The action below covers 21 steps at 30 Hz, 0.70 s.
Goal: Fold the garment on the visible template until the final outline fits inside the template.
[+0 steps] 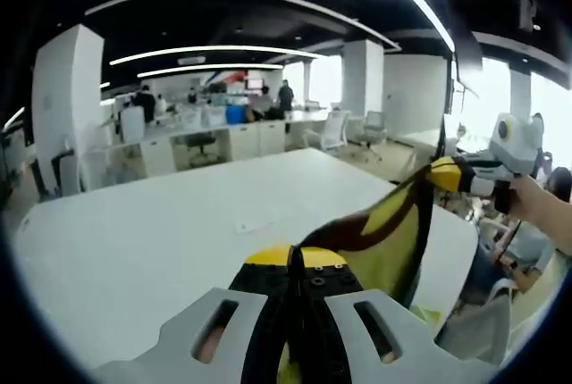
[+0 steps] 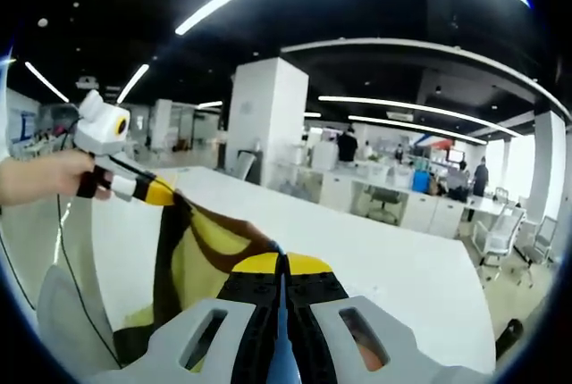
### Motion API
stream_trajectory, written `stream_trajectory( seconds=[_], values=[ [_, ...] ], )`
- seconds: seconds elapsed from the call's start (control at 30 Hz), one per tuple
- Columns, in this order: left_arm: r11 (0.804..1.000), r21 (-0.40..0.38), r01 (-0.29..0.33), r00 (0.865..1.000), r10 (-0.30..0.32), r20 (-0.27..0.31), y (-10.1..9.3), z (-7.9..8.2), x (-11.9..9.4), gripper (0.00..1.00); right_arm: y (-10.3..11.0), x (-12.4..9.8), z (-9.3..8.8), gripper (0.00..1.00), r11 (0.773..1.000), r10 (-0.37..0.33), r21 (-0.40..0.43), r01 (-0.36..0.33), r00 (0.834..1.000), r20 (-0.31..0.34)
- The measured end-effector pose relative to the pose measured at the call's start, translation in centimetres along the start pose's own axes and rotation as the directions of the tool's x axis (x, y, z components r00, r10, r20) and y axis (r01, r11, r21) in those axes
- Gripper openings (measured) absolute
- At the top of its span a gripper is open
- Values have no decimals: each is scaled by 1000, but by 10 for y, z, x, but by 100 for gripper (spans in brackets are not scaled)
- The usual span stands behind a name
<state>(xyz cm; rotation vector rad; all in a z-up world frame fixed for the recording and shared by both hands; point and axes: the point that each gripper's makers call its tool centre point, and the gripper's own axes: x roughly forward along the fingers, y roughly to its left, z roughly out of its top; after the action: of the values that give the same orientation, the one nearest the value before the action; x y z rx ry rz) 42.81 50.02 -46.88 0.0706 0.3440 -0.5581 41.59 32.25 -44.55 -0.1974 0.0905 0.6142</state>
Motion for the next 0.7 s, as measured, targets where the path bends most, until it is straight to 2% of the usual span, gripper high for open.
stream_trajectory(
  seconds=[0.7],
  values=[
    [999,-36,4,998,-6,-62,14,-25,28,0,-9,27,-33,1,999,19,28,-17,998,-62]
  ],
)
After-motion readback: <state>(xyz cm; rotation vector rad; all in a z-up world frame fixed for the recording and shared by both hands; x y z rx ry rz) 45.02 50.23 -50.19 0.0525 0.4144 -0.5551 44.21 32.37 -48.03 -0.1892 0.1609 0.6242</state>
